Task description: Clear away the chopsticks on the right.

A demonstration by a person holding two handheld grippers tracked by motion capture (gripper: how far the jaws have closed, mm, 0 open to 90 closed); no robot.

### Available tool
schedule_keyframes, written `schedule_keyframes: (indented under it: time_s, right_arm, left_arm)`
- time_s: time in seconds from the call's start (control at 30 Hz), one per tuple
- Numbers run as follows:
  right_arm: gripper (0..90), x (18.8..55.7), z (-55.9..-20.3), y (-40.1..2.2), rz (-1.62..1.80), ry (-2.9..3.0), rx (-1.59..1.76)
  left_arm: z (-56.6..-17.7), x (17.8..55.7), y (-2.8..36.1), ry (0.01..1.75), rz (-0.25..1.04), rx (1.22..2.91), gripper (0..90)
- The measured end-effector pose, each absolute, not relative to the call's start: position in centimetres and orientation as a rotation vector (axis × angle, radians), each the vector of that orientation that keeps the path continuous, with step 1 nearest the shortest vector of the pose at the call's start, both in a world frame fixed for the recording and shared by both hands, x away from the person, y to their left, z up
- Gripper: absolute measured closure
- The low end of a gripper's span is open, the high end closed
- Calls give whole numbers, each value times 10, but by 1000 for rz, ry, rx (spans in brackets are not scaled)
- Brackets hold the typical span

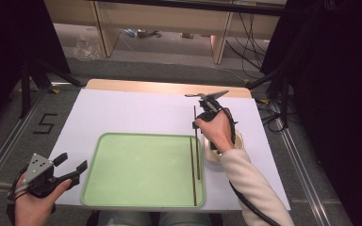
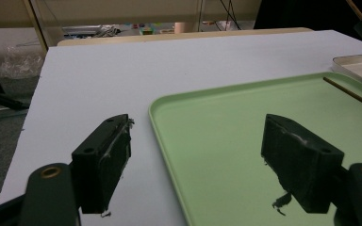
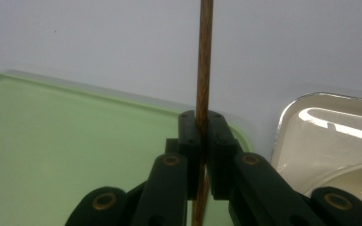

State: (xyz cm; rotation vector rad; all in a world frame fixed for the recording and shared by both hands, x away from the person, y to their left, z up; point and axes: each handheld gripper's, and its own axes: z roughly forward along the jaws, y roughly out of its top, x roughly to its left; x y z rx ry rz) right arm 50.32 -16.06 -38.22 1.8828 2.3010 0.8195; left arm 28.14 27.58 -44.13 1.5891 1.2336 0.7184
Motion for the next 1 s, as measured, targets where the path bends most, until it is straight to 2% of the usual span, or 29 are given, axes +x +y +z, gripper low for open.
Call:
schedule_keyframes:
  time_s: [0.1, 0.17, 0.4, 0.47, 0.5, 0.7, 0.73, 0.77, 1.0]
  right_arm:
    - [870, 499, -380, -156, 787, 2274, 2019]
    - [870, 499, -384, -159, 815, 2297, 1934]
    - [870, 494, -386, -157, 778, 2297, 2014]
    - [870, 495, -390, -160, 791, 2322, 1936]
    - [870, 493, -388, -158, 764, 2295, 2014]
    - [870, 490, -397, -159, 754, 2321, 1961]
    - [869, 488, -395, -156, 718, 2304, 2053]
    - [869, 489, -401, -160, 746, 2337, 1943]
    - [868, 484, -415, -159, 655, 2374, 1968]
  left_arm:
    - [-441, 281, 276, 1235, 718, 1589, 243]
    - [-441, 281, 276, 1233, 718, 1588, 243]
    - [-441, 281, 276, 1233, 718, 1588, 243]
    - [-441, 281, 276, 1232, 718, 1587, 243]
    - [-441, 281, 276, 1232, 718, 1587, 243]
    - [-441, 281, 276, 1232, 718, 1586, 243]
    - [-441, 281, 276, 1232, 718, 1586, 243]
    - [-441, 281, 276, 1232, 718, 1587, 243]
    - [-441, 281, 276, 1232, 718, 1586, 243]
